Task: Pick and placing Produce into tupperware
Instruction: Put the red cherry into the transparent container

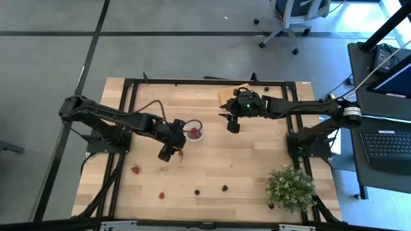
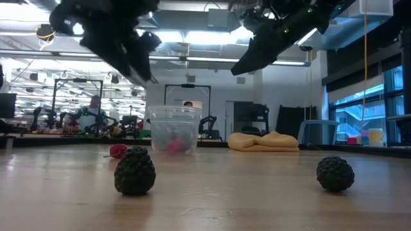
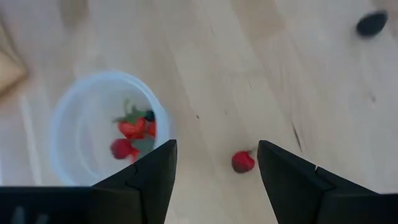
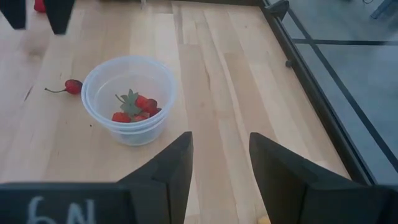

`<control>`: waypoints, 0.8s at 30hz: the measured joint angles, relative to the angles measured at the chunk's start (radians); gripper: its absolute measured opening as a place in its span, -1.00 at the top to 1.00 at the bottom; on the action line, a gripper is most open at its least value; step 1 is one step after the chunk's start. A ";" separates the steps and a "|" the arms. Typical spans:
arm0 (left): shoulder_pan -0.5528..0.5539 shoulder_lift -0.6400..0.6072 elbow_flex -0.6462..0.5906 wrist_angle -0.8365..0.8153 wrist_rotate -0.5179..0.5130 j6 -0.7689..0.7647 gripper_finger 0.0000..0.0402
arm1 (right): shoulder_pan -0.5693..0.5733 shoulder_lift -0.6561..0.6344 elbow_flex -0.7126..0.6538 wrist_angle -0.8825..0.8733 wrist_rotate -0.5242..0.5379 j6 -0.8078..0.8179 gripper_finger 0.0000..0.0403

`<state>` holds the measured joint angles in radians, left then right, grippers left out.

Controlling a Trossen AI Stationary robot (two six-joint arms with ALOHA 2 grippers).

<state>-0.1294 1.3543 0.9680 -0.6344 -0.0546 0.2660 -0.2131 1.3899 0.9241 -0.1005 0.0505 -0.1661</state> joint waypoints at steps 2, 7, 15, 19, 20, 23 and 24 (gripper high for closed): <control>-0.006 0.039 0.000 -0.025 0.005 0.014 -0.04 | 0.000 0.000 0.000 0.000 0.000 0.002 0.20; -0.017 0.136 0.000 -0.029 0.019 0.099 0.03 | 0.000 0.000 0.000 0.000 0.000 0.003 0.20; -0.016 0.266 0.000 -0.016 0.021 0.182 0.12 | 0.000 0.000 0.000 -0.001 0.000 0.008 0.20; -0.016 0.318 0.000 0.000 0.023 0.190 0.15 | 0.000 0.000 0.000 -0.001 0.000 0.009 0.20; -0.016 0.330 0.000 -0.001 0.023 0.190 0.16 | 0.000 0.000 0.000 -0.001 0.000 0.009 0.20; -0.016 0.359 0.000 0.001 0.023 0.190 0.18 | 0.000 0.000 0.000 -0.001 0.000 0.011 0.20; -0.016 0.364 0.000 0.000 0.019 0.190 0.19 | 0.000 0.000 0.000 -0.001 0.000 0.011 0.20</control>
<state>-0.1455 1.7185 0.9680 -0.6346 -0.0352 0.4560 -0.2131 1.3899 0.9241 -0.1015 0.0505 -0.1547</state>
